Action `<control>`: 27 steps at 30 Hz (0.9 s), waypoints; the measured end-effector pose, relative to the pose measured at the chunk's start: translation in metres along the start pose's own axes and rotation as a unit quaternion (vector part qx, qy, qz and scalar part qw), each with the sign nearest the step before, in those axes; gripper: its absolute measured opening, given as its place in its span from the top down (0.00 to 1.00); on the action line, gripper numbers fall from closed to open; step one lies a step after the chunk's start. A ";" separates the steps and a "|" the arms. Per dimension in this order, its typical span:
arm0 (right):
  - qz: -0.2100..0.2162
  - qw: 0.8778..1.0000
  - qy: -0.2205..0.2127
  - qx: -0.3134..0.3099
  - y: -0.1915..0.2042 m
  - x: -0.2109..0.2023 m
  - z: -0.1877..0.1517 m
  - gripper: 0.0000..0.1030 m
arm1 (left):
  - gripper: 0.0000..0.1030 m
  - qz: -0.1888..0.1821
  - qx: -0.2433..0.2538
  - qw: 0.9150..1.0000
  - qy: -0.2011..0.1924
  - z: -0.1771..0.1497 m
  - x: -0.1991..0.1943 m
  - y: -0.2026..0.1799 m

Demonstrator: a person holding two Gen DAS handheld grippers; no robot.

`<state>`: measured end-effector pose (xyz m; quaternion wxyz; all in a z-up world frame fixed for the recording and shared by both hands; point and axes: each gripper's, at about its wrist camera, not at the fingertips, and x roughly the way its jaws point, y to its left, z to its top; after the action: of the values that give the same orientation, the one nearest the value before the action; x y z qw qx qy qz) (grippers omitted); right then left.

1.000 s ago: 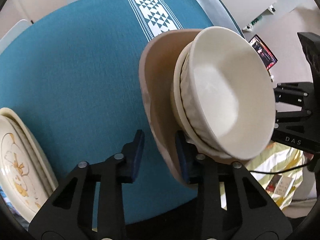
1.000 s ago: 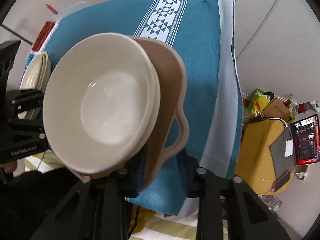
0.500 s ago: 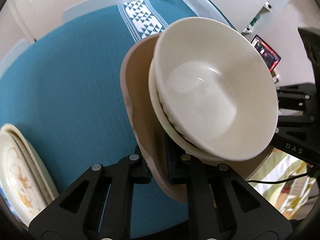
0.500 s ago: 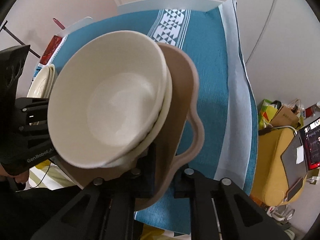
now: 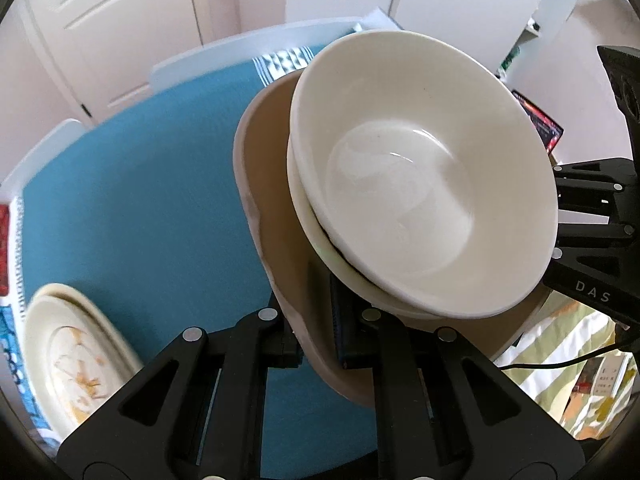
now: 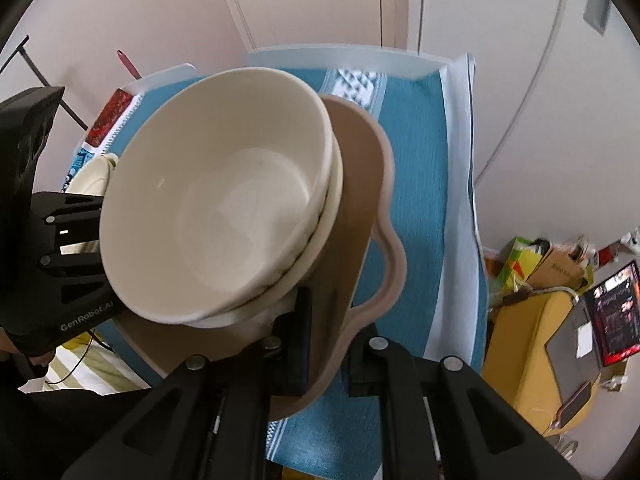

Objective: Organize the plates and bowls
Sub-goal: 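Carry the taupe dish with bowls using both tools onto the plate stack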

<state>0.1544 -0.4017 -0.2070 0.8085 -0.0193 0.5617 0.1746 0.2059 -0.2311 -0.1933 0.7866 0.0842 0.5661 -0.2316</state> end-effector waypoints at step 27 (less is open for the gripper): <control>0.043 0.998 0.013 -0.043 0.229 0.014 0.044 0.89 | 0.92 0.029 -0.077 0.996 0.030 -0.105 -0.095 0.193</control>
<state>0.1289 -0.1729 -0.1656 0.7911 -0.0319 0.5647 0.2331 0.1809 0.0052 -0.1666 0.7797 0.0464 0.6031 -0.1619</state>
